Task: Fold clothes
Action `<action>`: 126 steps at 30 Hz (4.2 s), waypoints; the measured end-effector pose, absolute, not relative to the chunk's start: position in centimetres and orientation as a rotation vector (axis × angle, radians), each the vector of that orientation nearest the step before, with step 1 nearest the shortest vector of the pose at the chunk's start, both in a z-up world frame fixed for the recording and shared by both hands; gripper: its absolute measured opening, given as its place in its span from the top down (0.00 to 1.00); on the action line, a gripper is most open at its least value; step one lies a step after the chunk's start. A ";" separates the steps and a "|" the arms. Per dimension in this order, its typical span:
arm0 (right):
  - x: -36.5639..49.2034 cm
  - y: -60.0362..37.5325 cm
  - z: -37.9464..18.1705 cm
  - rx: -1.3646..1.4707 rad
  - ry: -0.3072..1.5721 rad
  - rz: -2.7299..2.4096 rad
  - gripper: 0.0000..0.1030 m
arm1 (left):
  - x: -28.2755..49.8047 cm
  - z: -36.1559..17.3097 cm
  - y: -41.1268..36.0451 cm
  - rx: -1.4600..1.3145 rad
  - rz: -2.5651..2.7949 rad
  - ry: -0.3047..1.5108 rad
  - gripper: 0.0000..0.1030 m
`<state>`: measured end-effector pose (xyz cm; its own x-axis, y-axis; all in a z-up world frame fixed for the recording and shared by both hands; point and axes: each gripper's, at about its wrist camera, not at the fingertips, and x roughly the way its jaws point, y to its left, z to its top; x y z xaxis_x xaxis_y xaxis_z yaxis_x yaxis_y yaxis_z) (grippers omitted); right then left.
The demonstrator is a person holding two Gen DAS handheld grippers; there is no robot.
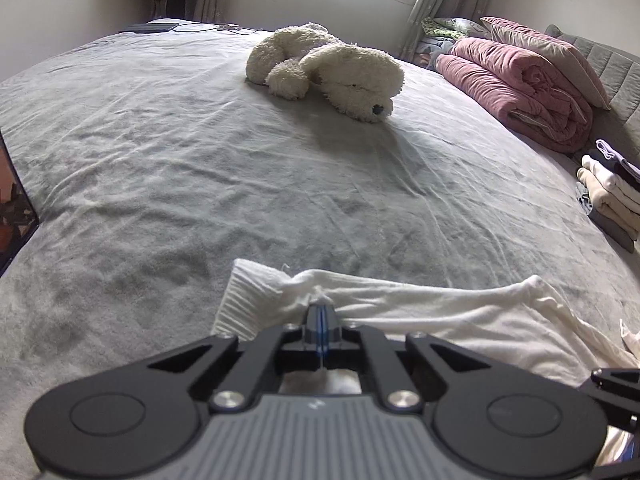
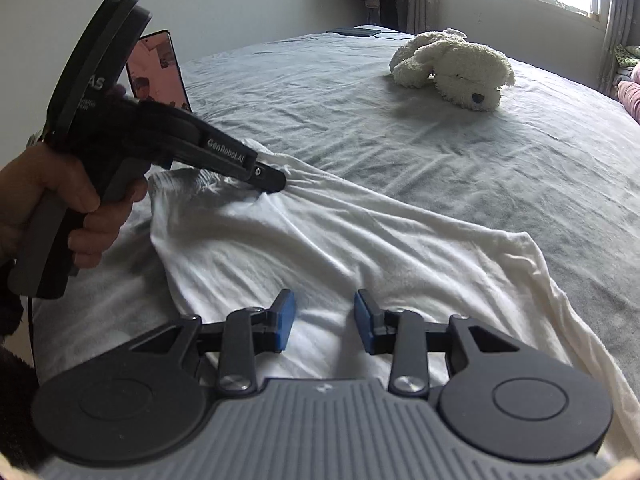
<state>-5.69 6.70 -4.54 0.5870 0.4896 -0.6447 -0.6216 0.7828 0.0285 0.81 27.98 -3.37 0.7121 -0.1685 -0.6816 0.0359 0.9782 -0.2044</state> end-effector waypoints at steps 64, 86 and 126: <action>-4.0 -14.5 -2.3 -0.068 0.729 0.115 0.56 | -4.3 -0.7 7.6 0.053 -0.493 0.809 0.68; -7.5 -25.7 1.6 0.151 0.624 0.017 0.96 | -8.6 -1.9 -3.3 0.173 -0.734 0.815 0.72; -12.7 -38.2 -3.2 0.910 0.731 -0.135 0.63 | -8.2 1.0 -10.9 0.063 -0.828 0.832 0.70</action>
<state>-12.73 -38.25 -3.21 0.7538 0.1904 -0.6289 0.4021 0.6234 0.6706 -8.21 -10.95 0.97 0.3868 -0.6264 -0.6768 0.6731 0.6935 -0.2571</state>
